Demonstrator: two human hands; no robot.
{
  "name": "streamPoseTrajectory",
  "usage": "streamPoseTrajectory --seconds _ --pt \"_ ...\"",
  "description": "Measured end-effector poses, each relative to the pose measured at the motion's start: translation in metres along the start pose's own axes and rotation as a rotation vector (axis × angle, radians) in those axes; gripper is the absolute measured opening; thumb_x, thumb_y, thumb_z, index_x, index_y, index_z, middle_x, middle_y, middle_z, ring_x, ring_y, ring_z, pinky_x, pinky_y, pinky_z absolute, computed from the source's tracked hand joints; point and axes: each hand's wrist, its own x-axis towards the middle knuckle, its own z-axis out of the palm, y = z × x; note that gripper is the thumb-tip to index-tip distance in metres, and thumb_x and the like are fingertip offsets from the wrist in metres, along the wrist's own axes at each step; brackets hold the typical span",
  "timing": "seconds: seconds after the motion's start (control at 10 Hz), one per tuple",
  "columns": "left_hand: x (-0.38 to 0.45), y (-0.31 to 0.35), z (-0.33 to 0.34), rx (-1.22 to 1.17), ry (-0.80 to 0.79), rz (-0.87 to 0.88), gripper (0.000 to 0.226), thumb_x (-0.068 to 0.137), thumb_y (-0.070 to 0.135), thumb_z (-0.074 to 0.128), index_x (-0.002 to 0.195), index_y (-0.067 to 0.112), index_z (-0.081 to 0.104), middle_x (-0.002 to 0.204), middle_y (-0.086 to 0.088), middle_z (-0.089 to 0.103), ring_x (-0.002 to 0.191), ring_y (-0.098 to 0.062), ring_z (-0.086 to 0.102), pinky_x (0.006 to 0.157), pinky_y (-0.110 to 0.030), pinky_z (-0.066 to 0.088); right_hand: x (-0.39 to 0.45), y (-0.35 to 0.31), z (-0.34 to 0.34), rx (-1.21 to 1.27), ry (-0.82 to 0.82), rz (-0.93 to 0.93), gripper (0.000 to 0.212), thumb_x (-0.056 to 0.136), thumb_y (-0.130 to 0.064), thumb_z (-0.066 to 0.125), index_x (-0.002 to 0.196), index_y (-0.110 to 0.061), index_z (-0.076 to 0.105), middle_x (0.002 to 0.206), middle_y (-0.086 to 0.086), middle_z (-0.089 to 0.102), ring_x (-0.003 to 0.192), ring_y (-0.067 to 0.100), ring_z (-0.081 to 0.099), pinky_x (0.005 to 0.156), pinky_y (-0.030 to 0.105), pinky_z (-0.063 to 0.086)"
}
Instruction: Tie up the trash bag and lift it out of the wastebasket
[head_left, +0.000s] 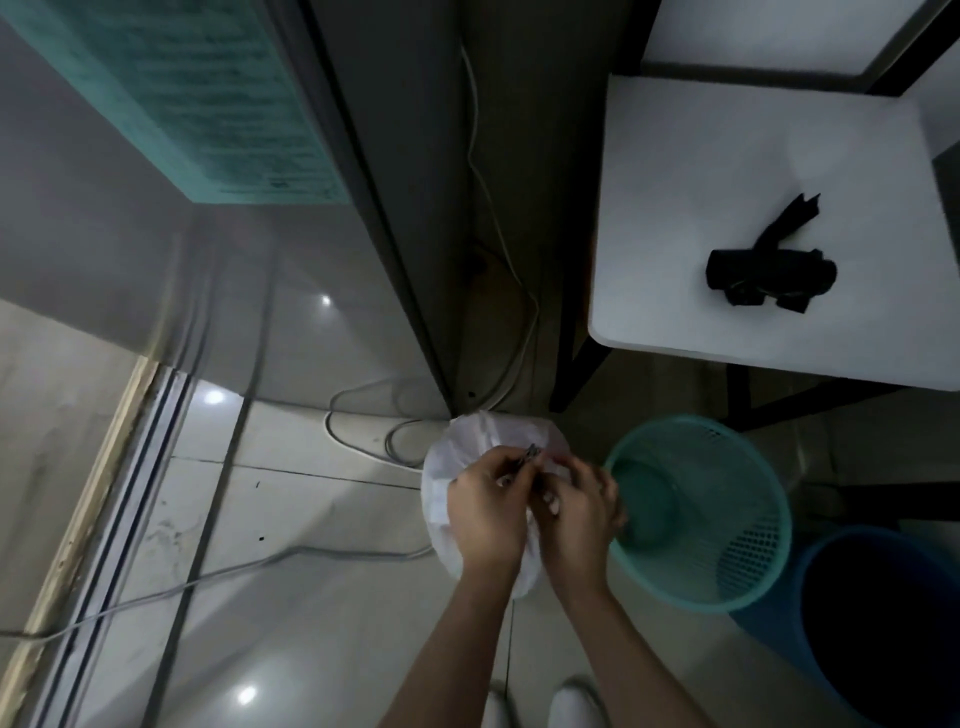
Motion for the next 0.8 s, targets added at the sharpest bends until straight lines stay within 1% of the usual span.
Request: streamPoseTrajectory --seconds 0.1,0.2,0.3,0.4,0.5,0.6,0.7,0.8 --pt "0.014 -0.003 0.002 0.009 0.059 -0.074 0.009 0.084 0.01 0.064 0.087 0.005 0.071 0.085 -0.007 0.071 0.073 -0.006 0.061 0.06 0.001 0.039 0.011 0.001 0.0 -0.013 -0.092 -0.077 0.027 0.086 -0.035 0.057 0.11 -0.026 0.064 0.13 -0.001 0.055 0.125 0.025 0.036 0.099 0.04 0.028" --pt "0.028 -0.002 -0.001 0.095 0.091 -0.024 0.005 0.081 0.012 0.068 0.078 0.012 0.072 0.072 0.003 0.068 0.062 0.001 0.058 0.055 0.0 0.037 0.018 -0.005 -0.006 -0.012 -0.115 -0.109 0.03 0.086 -0.036 0.059 0.113 -0.025 0.062 0.128 0.002 0.056 0.123 0.026 0.04 0.098 0.042 0.034" --pt "0.034 -0.002 -0.004 0.152 0.109 0.007 0.004 0.079 0.014 0.07 0.078 0.015 0.074 0.068 0.009 0.065 0.059 0.008 0.054 0.055 0.001 0.037 0.015 -0.008 -0.016 0.046 -0.058 -0.143 0.027 0.083 -0.029 0.065 0.109 -0.023 0.064 0.121 0.004 0.062 0.116 0.03 0.048 0.094 0.046 0.04" --pt "0.034 -0.001 -0.005 0.203 0.128 0.011 0.005 0.079 0.02 0.07 0.08 0.017 0.074 0.069 0.005 0.069 0.052 0.01 0.051 0.053 0.001 0.037 0.006 -0.011 -0.03 0.168 -0.01 -0.184 0.025 0.08 -0.022 0.069 0.105 -0.02 0.066 0.113 0.004 0.066 0.108 0.029 0.052 0.088 0.047 0.043" --pt "0.034 0.003 -0.006 0.3 0.129 0.018 0.01 0.081 0.024 0.068 0.087 0.019 0.075 0.075 -0.004 0.075 0.053 -0.001 0.055 0.049 -0.009 0.037 -0.002 -0.013 -0.051 0.271 0.021 -0.229 0.025 0.079 -0.02 0.071 0.104 -0.021 0.066 0.109 0.001 0.066 0.104 0.023 0.052 0.087 0.049 0.044" --pt "0.034 0.008 -0.01 0.405 0.1 0.056 0.014 0.083 0.027 0.065 0.091 0.019 0.074 0.082 -0.009 0.075 0.072 -0.021 0.066 0.057 -0.021 0.039 -0.008 -0.015 -0.081 0.357 0.004 -0.236 0.027 0.083 -0.02 0.067 0.11 -0.02 0.064 0.11 -0.003 0.061 0.106 0.019 0.05 0.088 0.044 0.045" --pt "0.033 0.012 -0.012 0.479 0.027 0.104 0.02 0.088 0.028 0.058 0.096 0.015 0.072 0.088 -0.013 0.074 0.081 -0.027 0.066 0.064 -0.026 0.042 -0.012 -0.013 -0.127 0.482 0.029 -0.142 0.028 0.083 -0.028 0.061 0.111 -0.024 0.062 0.114 -0.002 0.061 0.107 0.015 0.054 0.085 0.018 0.046" --pt "0.03 0.018 -0.014 0.542 -0.087 0.056 0.029 0.094 0.029 0.049 0.101 0.009 0.069 0.094 -0.019 0.072 0.085 -0.032 0.065 0.07 -0.033 0.045 -0.015 -0.012 -0.189 0.63 0.164 -0.119 0.028 0.083 -0.039 0.057 0.109 -0.033 0.062 0.113 -0.008 0.065 0.1 0.007 0.059 0.076 0.011 0.049"
